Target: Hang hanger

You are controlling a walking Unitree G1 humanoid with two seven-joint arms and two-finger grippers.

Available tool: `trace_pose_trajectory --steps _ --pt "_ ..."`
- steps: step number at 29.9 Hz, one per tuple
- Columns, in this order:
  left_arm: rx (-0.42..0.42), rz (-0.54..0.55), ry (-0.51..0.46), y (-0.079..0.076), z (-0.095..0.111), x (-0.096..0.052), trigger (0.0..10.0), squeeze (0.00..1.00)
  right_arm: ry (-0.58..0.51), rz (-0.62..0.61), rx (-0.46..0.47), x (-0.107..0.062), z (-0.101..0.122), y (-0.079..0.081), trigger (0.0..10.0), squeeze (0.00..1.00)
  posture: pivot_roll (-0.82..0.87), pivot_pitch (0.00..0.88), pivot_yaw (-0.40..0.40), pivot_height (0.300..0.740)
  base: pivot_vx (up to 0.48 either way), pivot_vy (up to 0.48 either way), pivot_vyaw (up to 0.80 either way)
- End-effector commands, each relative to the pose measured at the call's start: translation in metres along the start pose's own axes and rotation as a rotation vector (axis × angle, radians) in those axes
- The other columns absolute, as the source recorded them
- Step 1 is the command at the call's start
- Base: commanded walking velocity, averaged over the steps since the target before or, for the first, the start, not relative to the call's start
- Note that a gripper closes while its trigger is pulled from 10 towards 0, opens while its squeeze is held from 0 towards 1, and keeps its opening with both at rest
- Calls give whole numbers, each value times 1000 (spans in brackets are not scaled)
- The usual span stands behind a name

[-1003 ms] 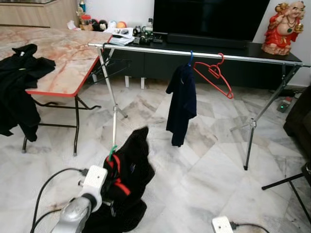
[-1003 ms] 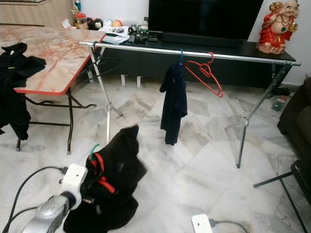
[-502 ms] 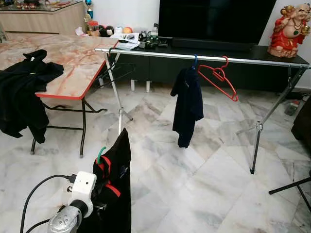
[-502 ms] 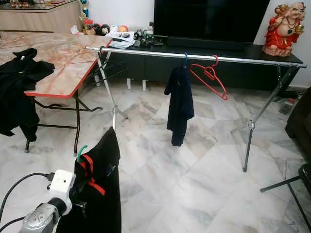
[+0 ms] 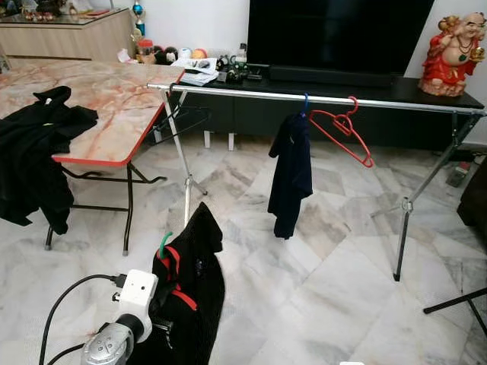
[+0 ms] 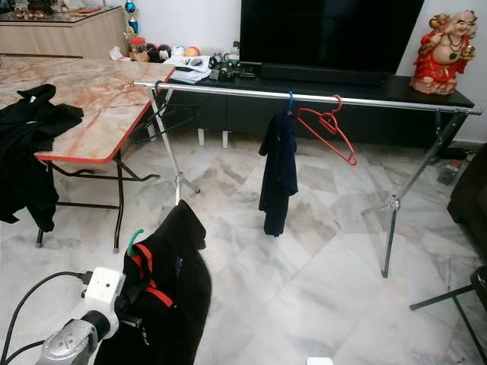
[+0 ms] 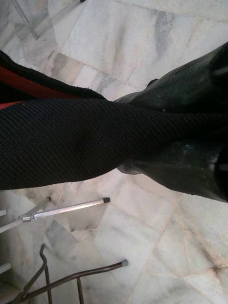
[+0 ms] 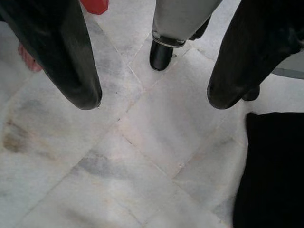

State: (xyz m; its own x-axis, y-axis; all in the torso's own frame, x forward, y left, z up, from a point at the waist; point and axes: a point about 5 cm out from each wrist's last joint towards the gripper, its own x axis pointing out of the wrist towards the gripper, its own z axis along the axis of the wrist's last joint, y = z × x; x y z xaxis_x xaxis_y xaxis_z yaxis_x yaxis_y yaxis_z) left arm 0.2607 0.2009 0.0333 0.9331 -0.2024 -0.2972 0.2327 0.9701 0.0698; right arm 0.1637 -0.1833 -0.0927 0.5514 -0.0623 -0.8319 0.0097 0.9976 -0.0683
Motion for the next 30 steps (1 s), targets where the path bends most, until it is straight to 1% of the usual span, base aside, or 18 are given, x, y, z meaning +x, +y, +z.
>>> trace_pose_trajectory --steps 1,6,21,30 --pt "8 -17 -37 -2 11 5 10000 0 6 -1 -3 0 -1 0 10000 0 23 0 5 740 326 0 0" --pt "12 -27 -34 -3 13 8 10000 0 26 2 -2 -1 -7 1 10000 0 26 0 3 740 335 0 0" --pt "13 -33 -35 -3 17 11 10000 0 22 9 -1 -1 -5 2 10000 0 27 10 3 740 344 0 0" --pt "13 -37 -38 -3 20 13 10000 0 32 31 -9 -1 -8 5 10000 0 31 16 4 740 351 0 0"
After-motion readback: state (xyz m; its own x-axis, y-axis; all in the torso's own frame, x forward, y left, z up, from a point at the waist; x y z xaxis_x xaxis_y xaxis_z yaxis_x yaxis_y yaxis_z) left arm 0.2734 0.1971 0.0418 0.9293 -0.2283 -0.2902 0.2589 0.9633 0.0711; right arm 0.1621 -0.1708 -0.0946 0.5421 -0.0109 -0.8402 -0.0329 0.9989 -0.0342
